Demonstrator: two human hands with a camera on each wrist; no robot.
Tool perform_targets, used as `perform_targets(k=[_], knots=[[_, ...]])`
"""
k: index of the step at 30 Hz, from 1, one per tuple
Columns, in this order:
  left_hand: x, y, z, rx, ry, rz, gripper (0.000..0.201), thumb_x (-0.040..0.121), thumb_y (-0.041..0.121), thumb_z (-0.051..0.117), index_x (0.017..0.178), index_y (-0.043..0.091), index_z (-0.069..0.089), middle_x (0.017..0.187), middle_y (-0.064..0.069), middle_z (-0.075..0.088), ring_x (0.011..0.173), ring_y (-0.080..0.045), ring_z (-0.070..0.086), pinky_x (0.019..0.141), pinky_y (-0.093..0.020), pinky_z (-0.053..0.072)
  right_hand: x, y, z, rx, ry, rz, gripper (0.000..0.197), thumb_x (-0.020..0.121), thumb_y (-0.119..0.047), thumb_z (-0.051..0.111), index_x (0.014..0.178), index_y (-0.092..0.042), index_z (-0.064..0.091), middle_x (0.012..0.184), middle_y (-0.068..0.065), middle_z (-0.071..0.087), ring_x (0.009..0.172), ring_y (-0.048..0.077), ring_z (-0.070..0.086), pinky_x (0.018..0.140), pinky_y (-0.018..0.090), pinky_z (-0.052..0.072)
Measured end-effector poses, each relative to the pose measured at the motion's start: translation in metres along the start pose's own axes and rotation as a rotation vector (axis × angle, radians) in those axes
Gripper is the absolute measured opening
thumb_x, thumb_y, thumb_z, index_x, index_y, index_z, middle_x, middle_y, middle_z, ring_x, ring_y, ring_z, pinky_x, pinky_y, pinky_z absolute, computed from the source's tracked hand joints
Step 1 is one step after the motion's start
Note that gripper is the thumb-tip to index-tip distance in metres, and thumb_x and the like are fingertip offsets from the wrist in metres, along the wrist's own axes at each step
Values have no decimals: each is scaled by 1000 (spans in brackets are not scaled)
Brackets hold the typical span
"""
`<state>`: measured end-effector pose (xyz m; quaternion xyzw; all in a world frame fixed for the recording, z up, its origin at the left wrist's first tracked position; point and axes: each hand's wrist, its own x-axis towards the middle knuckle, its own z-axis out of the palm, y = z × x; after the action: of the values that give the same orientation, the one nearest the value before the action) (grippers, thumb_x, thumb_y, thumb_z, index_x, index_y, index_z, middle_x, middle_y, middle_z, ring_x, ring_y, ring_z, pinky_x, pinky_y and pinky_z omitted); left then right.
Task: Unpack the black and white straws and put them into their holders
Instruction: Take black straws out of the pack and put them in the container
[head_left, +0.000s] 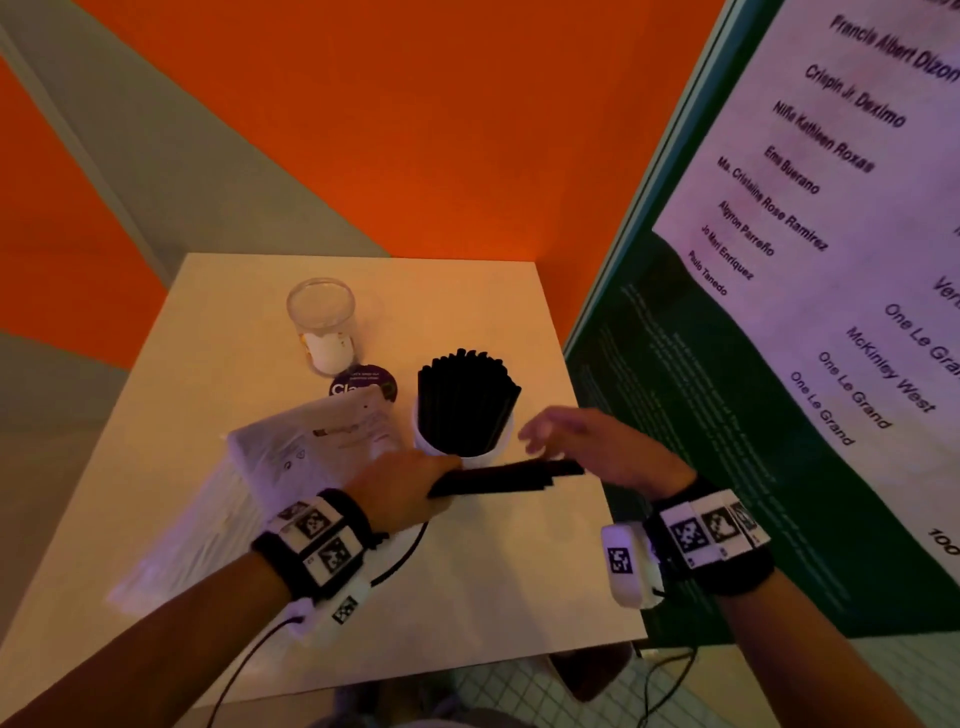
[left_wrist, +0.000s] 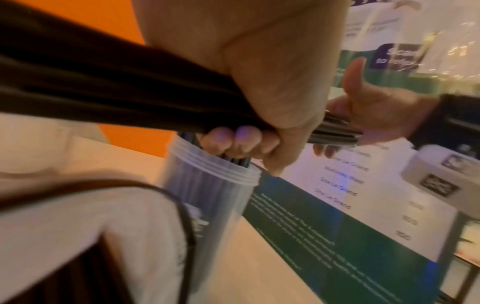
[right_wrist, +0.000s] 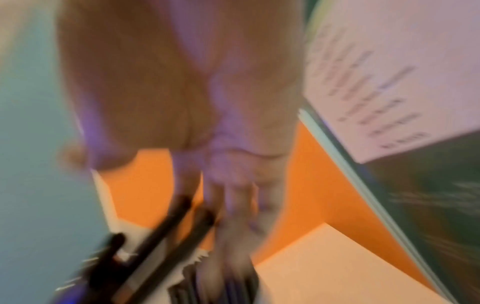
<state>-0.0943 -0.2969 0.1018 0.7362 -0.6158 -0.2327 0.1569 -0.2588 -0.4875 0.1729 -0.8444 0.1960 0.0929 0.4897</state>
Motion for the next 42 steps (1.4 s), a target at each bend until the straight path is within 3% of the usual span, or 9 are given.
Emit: perform_targets(k=[4, 10, 13, 15, 19, 26, 31, 36, 42], knots=[[-7, -16, -6, -26, 4, -48, 16, 95, 32, 54, 107, 23, 60, 76, 4, 65, 65, -10, 61, 64, -22, 52, 8, 8, 26, 320, 296, -90, 54, 91, -61, 23, 100, -30, 66, 108, -9, 69, 106, 10, 63, 95, 32, 46], [3, -7, -3, -90, 48, -25, 15, 91, 26, 59, 106, 20, 59, 84, 1, 65, 72, -11, 59, 56, -5, 36, 28, -11, 67, 519, 354, -172, 79, 84, -75, 23, 97, -13, 70, 103, 5, 72, 102, 20, 65, 96, 37, 46], [4, -7, -8, -257, 134, -67, 8, 93, 23, 59, 98, 18, 58, 78, -2, 64, 69, -19, 62, 61, -17, 46, 26, -8, 67, 765, 440, -303, 67, 86, -62, 51, 118, -4, 54, 114, 22, 62, 115, 36, 55, 101, 46, 42], [8, -2, -14, -340, 191, -62, 10, 94, 27, 58, 100, 20, 58, 81, -1, 67, 72, -17, 64, 65, -27, 51, 26, -14, 74, 824, 419, -394, 46, 87, -28, 66, 125, -13, 43, 115, 23, 59, 119, 39, 52, 104, 48, 42], [24, 9, -29, -473, 247, -22, 12, 90, 37, 62, 100, 35, 55, 74, 10, 63, 64, -1, 60, 58, -16, 45, 33, -34, 71, 774, 440, -495, 45, 89, 9, 53, 118, -22, 39, 102, 11, 65, 111, 40, 59, 101, 46, 46], [38, -13, -37, -588, 323, -33, 78, 72, 29, 82, 134, 23, 35, 127, 3, 46, 117, -11, 46, 100, -26, 40, 31, -41, 14, 691, 605, -544, 42, 89, 11, 51, 112, -22, 39, 92, 14, 61, 96, 35, 61, 92, 47, 51], [13, -47, -18, -210, 452, -38, 91, 60, 64, 75, 125, 9, 43, 115, 6, 40, 101, -10, 39, 87, -27, 37, 45, -11, 18, 434, 676, -397, 51, 91, 10, 49, 112, -36, 41, 91, 6, 60, 96, 28, 61, 95, 41, 51], [-18, -73, 2, -71, 339, -21, 68, 65, 64, 73, 110, 19, 48, 104, 11, 47, 91, -8, 43, 86, -29, 42, 60, 15, 38, 51, 656, -238, 37, 96, -12, 52, 131, -21, 44, 123, 1, 53, 114, 13, 51, 100, 31, 45], [-50, -90, 11, 37, -24, -226, 77, 72, 62, 68, 131, 26, 37, 116, 12, 47, 95, -8, 48, 83, -19, 40, 53, 2, 47, -116, 779, -282, 40, 95, -19, 55, 134, -12, 49, 141, 5, 41, 133, 15, 37, 107, 19, 33]])
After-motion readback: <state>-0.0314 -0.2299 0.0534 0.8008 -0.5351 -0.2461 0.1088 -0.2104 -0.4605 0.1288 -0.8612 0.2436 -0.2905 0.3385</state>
